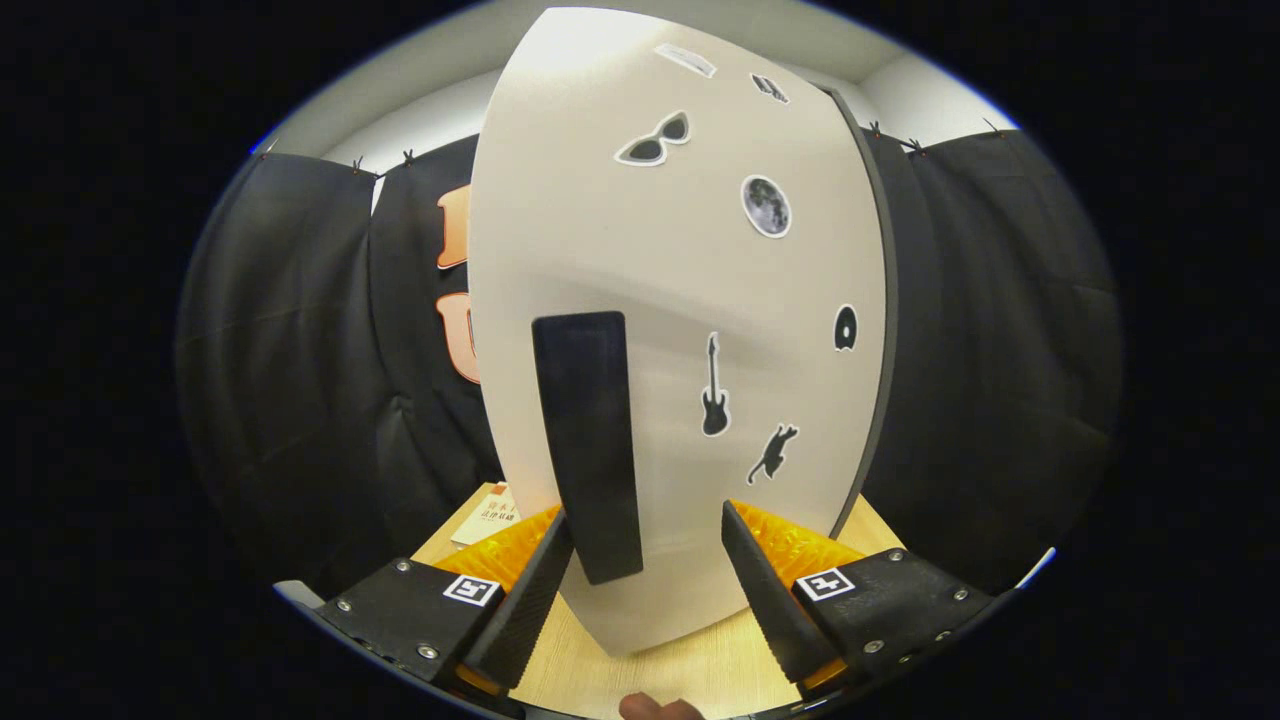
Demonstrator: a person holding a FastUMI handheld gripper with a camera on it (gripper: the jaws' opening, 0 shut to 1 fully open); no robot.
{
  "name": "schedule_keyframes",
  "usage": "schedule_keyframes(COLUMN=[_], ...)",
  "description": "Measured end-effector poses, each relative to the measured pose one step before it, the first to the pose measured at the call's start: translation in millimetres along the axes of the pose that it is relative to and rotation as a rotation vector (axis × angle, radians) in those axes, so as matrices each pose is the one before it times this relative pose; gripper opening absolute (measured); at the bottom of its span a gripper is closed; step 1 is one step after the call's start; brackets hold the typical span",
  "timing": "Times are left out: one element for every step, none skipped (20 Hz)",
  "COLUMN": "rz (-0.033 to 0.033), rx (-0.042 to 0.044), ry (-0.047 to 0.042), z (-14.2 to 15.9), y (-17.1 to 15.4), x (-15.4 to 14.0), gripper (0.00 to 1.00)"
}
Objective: Open the shoe cabinet door, grab the shoes and put them into the shoe cabinet, then close the shoe cabinet door.
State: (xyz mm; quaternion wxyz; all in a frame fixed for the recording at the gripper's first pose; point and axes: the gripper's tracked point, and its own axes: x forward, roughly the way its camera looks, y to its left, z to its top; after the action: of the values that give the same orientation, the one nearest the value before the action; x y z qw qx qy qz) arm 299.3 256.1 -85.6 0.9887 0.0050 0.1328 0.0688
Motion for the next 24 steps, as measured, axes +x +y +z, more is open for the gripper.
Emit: schedule_keyframes(rz=[0.00632,0.01180,0.01039,0.00924,0.00558,0.00532,0.00267,0.00181,-0.00091,-0.00111,-0.00061,0.00013,0.00167,0.00152,0.00314,0.00357,0.00128,0.00178,0.00166,0.00222,0.00061,-0.00023,-0.00502,-0.00831], rx=[0.00604,0.01621,0.01047,0.00286,-0.00558,-0.01212,-0.01076,-0.00856,-0.00543,-0.00521,-0.00204,0.00038,0.00420,0.00678,0.00696,0.00676,0.00580,0.00328,0.00351,0.00266,0.00068,-0.00273,-0.00240,-0.00399], ry=[0.00199,0.00655,-0.00066,0.00104,-0.00077,0.00003,-0.00487,0.00028,-0.00238,-0.00197,-0.00266,-0.00041,-0.00238,-0.00067,0.00098,0.00169,-0.00038,-0.00163,0.00018,0.00172,-0.00099,-0.00096,-0.00163,-0.00247], z=[0.48,-0.10,0.75,0.66,-0.07,1.11,2.82,0.77,0.10,1.30,0.39,-0.14,0.25,0.19,-0.47,0.13,0.07,1.02,-0.01,-0.86,0.52,0.44,0.28,-0.40], y=[-3.84,-0.41,1.74,1.80,0.81,1.13,2.56,1.93,1.68,1.15,1.93,1.25,1.60,0.72,1.09,0.85,0.61,0.60,1.28,0.64,0.73,1.16,-0.04,-0.07], x=[3.99,4.29,4.52,4.27,1.41,2.22,3.45,2.66,3.04,2.75,2.96,2.31,1.51,2.86,3.06,2.89,2.44,2.73,2.09,3.25,1.91,1.98,2.14,0.84], gripper=[0.91,0.91,0.93,0.93,0.93,0.94,0.95,0.94,0.94,0.94,0.95,0.95,0.95,0.95,0.95,0.95,0.95,0.95,0.95,0.95,0.96,0.96,0.96,0.96])
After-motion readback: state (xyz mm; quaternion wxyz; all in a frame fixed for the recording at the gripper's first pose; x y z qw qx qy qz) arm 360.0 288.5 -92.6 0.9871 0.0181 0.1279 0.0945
